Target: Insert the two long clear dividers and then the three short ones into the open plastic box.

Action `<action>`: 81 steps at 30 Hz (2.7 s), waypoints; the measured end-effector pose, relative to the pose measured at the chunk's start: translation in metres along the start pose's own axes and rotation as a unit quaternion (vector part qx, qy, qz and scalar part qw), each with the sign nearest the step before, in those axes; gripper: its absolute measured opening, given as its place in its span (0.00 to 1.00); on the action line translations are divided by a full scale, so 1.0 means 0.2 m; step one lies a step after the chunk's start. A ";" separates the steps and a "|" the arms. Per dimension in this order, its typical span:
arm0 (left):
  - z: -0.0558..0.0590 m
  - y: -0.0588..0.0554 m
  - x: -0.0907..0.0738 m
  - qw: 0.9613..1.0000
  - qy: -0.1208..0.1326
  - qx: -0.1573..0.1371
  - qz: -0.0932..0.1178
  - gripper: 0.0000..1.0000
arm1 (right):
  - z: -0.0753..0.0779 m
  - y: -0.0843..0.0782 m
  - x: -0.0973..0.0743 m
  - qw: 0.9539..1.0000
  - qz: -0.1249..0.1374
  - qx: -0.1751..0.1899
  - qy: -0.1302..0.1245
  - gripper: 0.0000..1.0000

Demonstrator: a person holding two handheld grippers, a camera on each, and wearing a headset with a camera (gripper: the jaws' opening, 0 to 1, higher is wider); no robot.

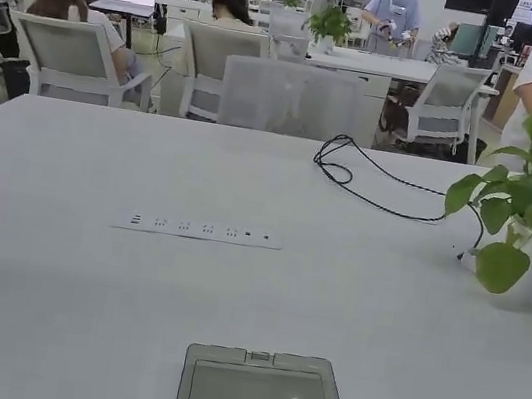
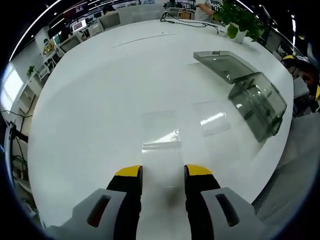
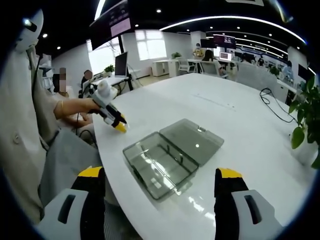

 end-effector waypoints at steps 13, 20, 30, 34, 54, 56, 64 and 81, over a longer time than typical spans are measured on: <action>-0.01 0.01 0.00 1.000 -0.001 -0.014 -0.004 0.30 | -0.01 0.00 0.01 1.000 0.008 0.015 0.003 0.90; 0.00 0.01 -0.02 1.000 0.005 -0.013 0.009 0.30 | 0.00 0.02 0.01 0.998 0.032 0.060 0.002 0.83; 0.07 0.08 -0.11 0.995 0.019 -0.033 0.087 0.30 | 0.00 0.08 0.03 0.986 0.090 0.140 0.000 0.73; 0.13 0.09 -0.13 0.993 0.010 -0.036 0.113 0.30 | -0.03 0.08 0.06 0.984 0.092 0.150 0.002 0.69; 0.46 0.18 -0.19 0.976 -0.056 -0.054 0.204 0.30 | -0.11 0.10 0.21 0.969 0.116 0.220 0.014 0.53; 0.50 0.19 -0.19 0.973 -0.069 -0.064 0.211 0.30 | -0.12 0.11 0.23 0.967 0.118 0.224 0.012 0.51; 0.64 0.20 -0.18 0.966 -0.114 -0.075 0.220 0.30 | -0.15 0.11 0.31 0.962 0.120 0.244 0.015 0.43; 0.83 0.24 -0.21 0.953 -0.170 -0.081 0.236 0.30 | -0.24 0.04 0.43 0.944 0.139 0.299 0.018 0.26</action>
Point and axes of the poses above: the centre of the closed fingertips' face, and the gripper's own axes: x roughly forward along the fingers, z roughly to its right, y roughly out of its top, the point moved 7 cm from there along -x, roughly backward along the fingers
